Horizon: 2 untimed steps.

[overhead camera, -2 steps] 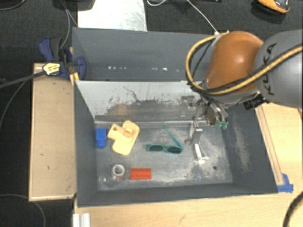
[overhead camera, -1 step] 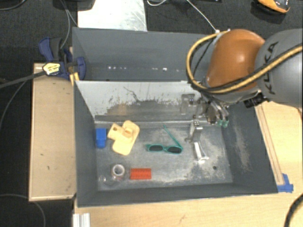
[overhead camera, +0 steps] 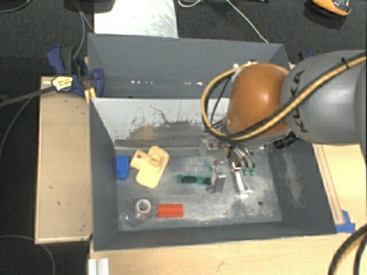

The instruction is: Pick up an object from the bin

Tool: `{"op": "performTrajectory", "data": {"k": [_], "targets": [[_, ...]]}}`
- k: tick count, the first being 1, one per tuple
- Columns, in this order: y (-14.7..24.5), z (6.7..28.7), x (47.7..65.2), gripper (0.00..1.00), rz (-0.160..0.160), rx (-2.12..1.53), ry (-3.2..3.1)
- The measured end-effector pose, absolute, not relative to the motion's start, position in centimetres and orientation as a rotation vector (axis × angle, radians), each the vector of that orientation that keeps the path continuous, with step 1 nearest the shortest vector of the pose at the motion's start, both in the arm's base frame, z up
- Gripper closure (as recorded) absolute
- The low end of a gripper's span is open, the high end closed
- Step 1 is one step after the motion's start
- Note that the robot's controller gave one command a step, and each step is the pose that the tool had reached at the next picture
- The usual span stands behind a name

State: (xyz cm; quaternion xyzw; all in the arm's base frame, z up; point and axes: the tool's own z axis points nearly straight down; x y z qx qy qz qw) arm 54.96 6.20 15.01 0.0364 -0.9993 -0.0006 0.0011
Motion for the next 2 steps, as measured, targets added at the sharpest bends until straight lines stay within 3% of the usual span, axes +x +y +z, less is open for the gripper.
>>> {"op": "performTrajectory", "data": {"k": [1, 2], "targets": [[7.1, 15.1, 54.6, 0.0, -0.002, 0.001, -3.144], [7.0, 10.0, 55.0, 0.0, -0.003, -0.013, -3.141]]}}
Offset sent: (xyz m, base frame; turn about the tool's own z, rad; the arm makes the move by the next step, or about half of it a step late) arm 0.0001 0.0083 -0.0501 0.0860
